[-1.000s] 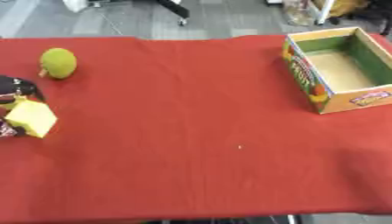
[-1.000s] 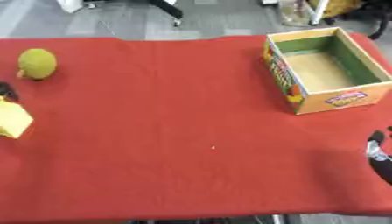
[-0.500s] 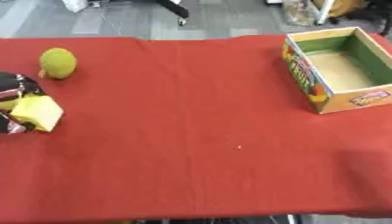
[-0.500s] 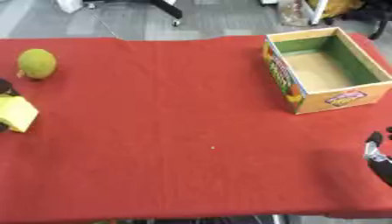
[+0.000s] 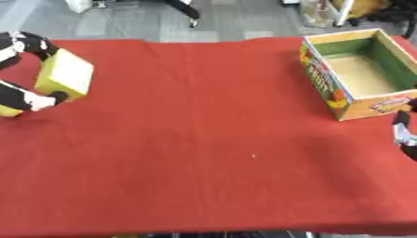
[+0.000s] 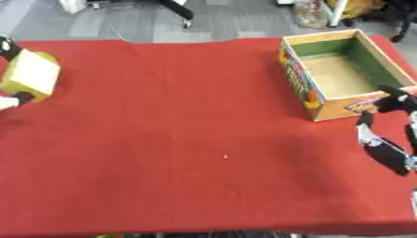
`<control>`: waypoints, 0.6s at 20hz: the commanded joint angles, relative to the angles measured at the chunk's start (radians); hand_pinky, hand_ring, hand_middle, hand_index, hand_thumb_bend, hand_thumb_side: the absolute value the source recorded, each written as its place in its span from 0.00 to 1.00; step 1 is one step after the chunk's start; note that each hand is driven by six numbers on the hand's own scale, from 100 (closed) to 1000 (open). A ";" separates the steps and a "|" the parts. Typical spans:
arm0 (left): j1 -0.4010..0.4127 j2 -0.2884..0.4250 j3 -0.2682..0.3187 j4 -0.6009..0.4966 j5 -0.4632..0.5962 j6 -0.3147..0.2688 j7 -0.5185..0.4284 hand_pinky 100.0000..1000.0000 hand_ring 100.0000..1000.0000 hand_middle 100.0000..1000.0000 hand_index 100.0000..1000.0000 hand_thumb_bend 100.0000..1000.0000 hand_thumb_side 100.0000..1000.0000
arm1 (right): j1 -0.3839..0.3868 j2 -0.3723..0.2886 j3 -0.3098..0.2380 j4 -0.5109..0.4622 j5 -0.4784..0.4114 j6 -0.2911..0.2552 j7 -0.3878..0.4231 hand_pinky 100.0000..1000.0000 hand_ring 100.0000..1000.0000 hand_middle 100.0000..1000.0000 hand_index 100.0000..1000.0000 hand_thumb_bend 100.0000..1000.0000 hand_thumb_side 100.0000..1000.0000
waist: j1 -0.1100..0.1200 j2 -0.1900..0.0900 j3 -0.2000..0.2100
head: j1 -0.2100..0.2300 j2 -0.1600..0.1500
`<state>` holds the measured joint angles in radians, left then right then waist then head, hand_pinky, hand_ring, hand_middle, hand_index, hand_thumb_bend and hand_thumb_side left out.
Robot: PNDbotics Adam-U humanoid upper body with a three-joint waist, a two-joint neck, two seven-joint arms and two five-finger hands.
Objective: Pick up the objects with one hand, pass them to the other hand, and then place them into the box on the other side of the table.
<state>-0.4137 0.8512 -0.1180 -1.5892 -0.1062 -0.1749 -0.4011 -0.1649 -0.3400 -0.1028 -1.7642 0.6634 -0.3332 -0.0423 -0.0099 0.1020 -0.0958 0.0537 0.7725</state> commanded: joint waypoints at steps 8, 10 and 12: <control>-0.115 -0.225 -0.145 -0.078 0.298 0.268 -0.262 0.75 0.56 0.52 0.59 0.15 0.15 | -0.325 -0.076 0.292 -0.078 0.101 -0.155 0.053 0.66 0.47 0.44 0.87 0.00 0.00 | -0.021 -0.033 0.014 | -0.024 -0.002; -0.133 -0.239 -0.170 -0.076 0.310 0.286 -0.294 0.75 0.57 0.52 0.59 0.15 0.15 | -0.362 -0.075 0.327 -0.068 0.099 -0.178 0.063 0.65 0.46 0.43 0.87 0.00 0.00 | -0.021 -0.031 0.018 | -0.028 -0.002; -0.149 -0.247 -0.195 -0.073 0.312 0.298 -0.321 0.75 0.57 0.52 0.59 0.16 0.15 | -0.391 -0.076 0.353 -0.056 0.096 -0.196 0.075 0.65 0.46 0.43 0.87 0.00 0.00 | -0.020 -0.029 0.022 | -0.031 -0.003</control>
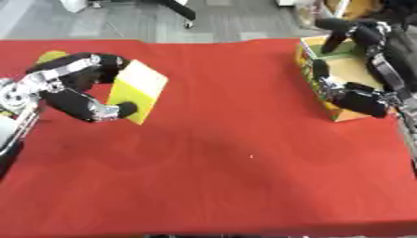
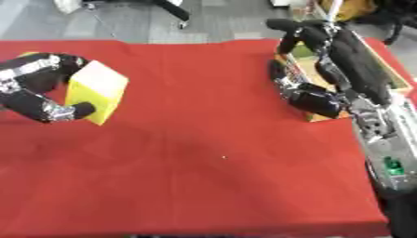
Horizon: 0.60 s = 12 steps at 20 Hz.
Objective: Pick up the objects with one hand, pass them to the other hand, and then place them into the box on the other side of the table.
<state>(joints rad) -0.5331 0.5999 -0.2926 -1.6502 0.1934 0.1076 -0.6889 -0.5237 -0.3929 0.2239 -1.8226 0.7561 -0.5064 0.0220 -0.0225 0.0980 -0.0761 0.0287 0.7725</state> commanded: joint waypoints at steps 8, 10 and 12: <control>-0.103 -0.023 -0.116 0.027 -0.003 0.057 -0.119 0.75 0.57 0.52 0.59 0.16 0.15 | -0.093 -0.008 0.096 0.041 -0.015 -0.100 0.070 0.63 0.44 0.40 0.85 0.00 0.00 | -0.006 -0.019 0.013 | -0.014 -0.021; -0.118 -0.031 -0.134 0.037 -0.010 0.059 -0.137 0.75 0.57 0.52 0.59 0.16 0.15 | -0.102 0.000 0.104 0.049 -0.017 -0.124 0.097 0.62 0.44 0.40 0.84 0.00 0.00 | -0.006 -0.019 0.015 | -0.019 -0.028; -0.130 -0.040 -0.147 0.047 -0.016 0.059 -0.149 0.75 0.56 0.52 0.59 0.16 0.15 | -0.109 0.008 0.110 0.054 -0.019 -0.146 0.120 0.63 0.44 0.40 0.84 0.00 0.00 | -0.007 -0.018 0.016 | -0.020 -0.035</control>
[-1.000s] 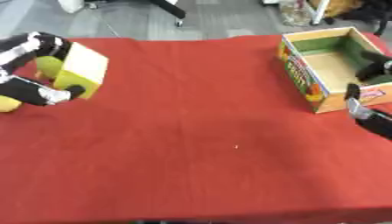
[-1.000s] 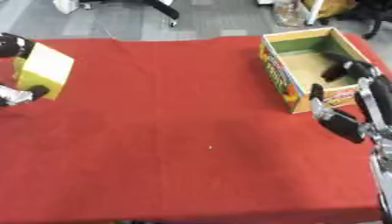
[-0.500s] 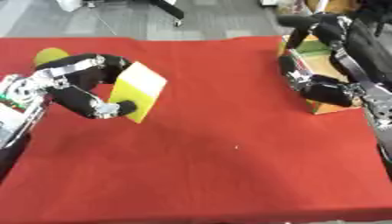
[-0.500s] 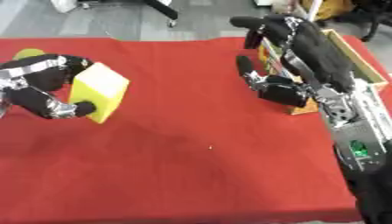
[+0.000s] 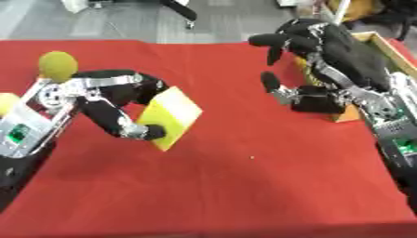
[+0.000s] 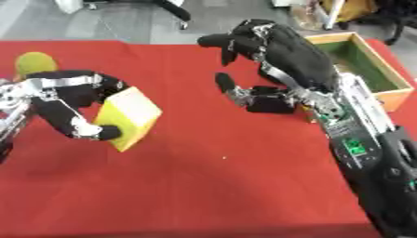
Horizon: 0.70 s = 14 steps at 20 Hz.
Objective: Pick up the objects with one hand, pass them to the other hand, and then place them into the box on the other side of the table.
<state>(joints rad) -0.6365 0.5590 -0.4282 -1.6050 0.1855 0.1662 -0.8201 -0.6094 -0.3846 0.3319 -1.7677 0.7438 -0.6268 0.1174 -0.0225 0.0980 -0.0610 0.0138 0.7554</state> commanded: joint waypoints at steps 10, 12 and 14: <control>-0.062 -0.040 -0.018 0.024 -0.051 -0.010 -0.018 0.75 0.56 0.52 0.59 0.16 0.14 | -0.035 0.033 0.021 0.008 0.015 -0.103 0.205 0.66 0.49 0.47 0.95 0.05 0.06 | -0.008 -0.015 0.002 | -0.005 -0.022; -0.070 -0.047 -0.026 0.024 -0.071 -0.019 -0.021 0.75 0.56 0.52 0.59 0.16 0.14 | -0.040 0.040 0.021 0.008 0.010 -0.104 0.235 0.66 0.49 0.48 0.95 0.05 0.06 | -0.007 -0.014 0.002 | -0.004 -0.016; -0.078 -0.055 -0.034 0.027 -0.088 -0.026 -0.024 0.74 0.56 0.52 0.59 0.16 0.13 | -0.045 0.046 0.022 0.010 0.005 -0.104 0.260 0.66 0.49 0.48 0.95 0.05 0.06 | -0.007 -0.014 0.002 | -0.005 -0.011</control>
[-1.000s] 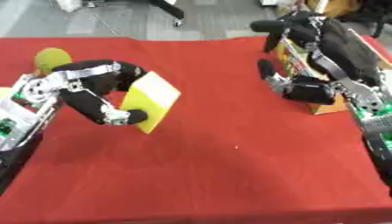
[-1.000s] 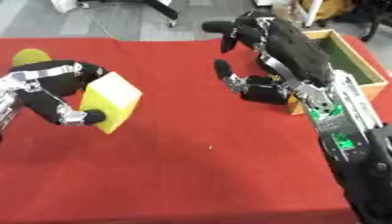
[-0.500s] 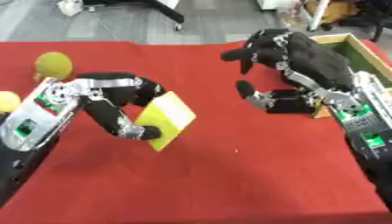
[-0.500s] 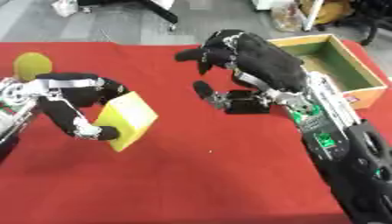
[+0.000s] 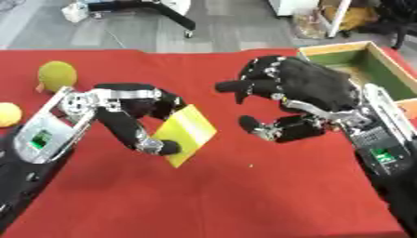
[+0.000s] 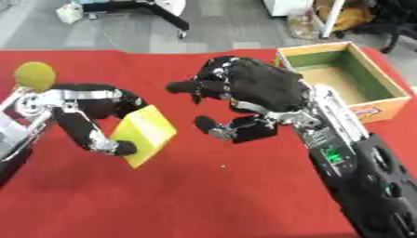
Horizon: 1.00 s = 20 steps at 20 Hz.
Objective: Pick up the objects with one hand, pass them to the other hand, and then place them into the box on the other side of the table.
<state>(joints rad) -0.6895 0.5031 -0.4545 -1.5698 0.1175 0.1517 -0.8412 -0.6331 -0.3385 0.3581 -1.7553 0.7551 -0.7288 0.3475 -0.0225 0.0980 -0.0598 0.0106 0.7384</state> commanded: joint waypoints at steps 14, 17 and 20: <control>-0.075 -0.022 -0.036 0.034 -0.169 -0.101 0.021 0.74 0.57 0.52 0.59 0.17 0.10 | -0.040 0.034 0.014 0.046 -0.040 0.006 0.135 0.68 0.52 0.49 0.94 0.00 0.04 | -0.005 -0.008 -0.001 | -0.002 0.032; -0.082 -0.027 -0.039 0.050 -0.216 -0.128 0.044 0.74 0.57 0.52 0.59 0.18 0.09 | -0.043 0.040 0.019 0.065 -0.067 0.011 0.167 0.68 0.52 0.49 0.94 0.00 0.04 | -0.006 -0.006 -0.003 | 0.002 0.032; -0.087 -0.034 -0.039 0.071 -0.259 -0.154 0.069 0.73 0.56 0.52 0.59 0.18 0.09 | -0.046 0.043 0.020 0.072 -0.089 0.013 0.200 0.68 0.52 0.49 0.94 0.00 0.05 | -0.008 -0.005 -0.004 | 0.009 0.032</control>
<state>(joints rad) -0.7527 0.4645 -0.4913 -1.4971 -0.1238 0.0105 -0.7818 -0.6598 -0.2929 0.3826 -1.6792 0.6799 -0.6807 0.4988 -0.0225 0.0992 -0.0624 0.0158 0.7643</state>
